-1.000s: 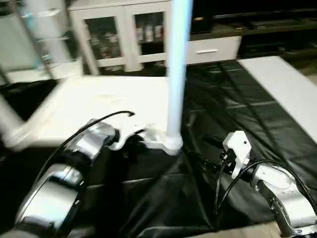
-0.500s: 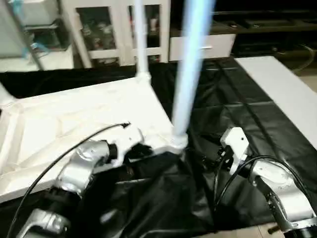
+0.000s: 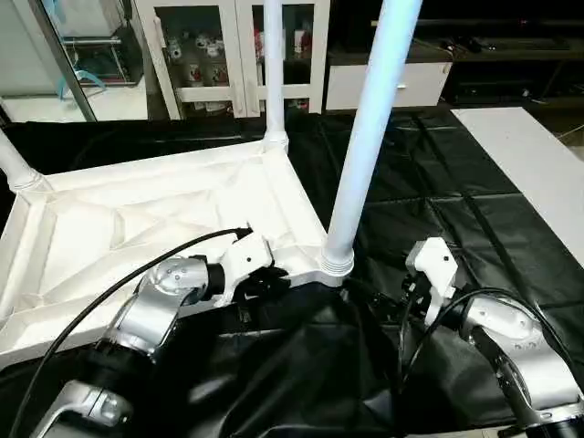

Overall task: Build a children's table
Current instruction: Rotate table base

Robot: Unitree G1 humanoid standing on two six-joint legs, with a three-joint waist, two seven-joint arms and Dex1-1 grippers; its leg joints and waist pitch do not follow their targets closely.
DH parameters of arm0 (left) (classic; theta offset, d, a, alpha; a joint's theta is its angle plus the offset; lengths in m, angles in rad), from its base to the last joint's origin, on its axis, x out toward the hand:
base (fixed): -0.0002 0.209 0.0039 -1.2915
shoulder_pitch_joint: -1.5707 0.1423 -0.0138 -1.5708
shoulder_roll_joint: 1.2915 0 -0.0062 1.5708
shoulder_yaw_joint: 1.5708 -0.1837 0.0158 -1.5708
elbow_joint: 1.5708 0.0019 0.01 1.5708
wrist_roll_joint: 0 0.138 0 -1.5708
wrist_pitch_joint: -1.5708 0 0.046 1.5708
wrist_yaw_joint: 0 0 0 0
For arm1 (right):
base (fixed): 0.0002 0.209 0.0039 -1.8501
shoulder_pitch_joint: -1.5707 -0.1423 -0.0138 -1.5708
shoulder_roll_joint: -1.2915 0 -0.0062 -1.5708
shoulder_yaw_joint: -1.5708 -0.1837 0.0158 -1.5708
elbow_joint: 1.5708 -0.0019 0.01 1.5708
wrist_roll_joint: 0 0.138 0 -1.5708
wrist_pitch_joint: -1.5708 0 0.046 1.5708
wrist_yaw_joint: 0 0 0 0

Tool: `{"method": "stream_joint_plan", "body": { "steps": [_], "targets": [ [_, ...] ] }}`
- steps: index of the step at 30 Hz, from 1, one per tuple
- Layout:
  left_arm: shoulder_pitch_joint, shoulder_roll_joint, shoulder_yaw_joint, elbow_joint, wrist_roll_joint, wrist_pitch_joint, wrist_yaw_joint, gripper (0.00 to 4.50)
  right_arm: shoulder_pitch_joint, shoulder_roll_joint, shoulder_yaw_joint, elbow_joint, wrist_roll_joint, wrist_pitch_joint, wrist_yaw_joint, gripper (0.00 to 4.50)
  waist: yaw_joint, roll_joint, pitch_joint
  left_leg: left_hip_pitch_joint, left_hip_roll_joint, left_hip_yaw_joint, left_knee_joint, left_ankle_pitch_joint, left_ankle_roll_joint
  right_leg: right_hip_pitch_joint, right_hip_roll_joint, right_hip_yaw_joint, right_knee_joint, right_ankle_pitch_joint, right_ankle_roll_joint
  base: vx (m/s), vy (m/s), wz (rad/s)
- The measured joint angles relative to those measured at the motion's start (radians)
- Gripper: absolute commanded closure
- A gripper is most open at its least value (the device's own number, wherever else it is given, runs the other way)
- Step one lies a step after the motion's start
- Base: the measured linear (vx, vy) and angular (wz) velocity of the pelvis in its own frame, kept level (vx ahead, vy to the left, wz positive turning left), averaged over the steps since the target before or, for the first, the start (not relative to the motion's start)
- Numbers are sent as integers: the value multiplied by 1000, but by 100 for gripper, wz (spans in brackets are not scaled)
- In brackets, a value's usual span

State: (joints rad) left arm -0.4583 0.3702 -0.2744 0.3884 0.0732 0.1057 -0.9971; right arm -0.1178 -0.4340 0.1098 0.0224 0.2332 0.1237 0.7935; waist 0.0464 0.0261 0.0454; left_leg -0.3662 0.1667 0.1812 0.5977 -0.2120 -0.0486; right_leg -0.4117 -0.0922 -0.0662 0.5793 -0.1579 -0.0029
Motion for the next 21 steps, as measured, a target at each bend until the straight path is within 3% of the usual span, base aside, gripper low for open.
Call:
{"method": "stream_joint_plan", "body": {
  "steps": [13,15,21],
  "targets": [
    [-75,-42,-15,106,3,32,5,382,7,0,6,-11,0,2,0,113,9,1,0,2,0,0,2,0,0,5,0,0,0,0,2,0,0,0],
    [-80,-34,-24,108,7,37,-12,418,6,0,6,-11,0,2,0,113,9,1,0,2,0,0,2,0,0,6,0,0,0,0,2,0,0,0],
    [-82,-8,-39,94,7,70,-68,446,-17,-11,4,6,-1,2,0,113,2,1,-2,3,1,0,1,0,0,8,0,0,0,-1,2,0,0,0]
  ]
}}
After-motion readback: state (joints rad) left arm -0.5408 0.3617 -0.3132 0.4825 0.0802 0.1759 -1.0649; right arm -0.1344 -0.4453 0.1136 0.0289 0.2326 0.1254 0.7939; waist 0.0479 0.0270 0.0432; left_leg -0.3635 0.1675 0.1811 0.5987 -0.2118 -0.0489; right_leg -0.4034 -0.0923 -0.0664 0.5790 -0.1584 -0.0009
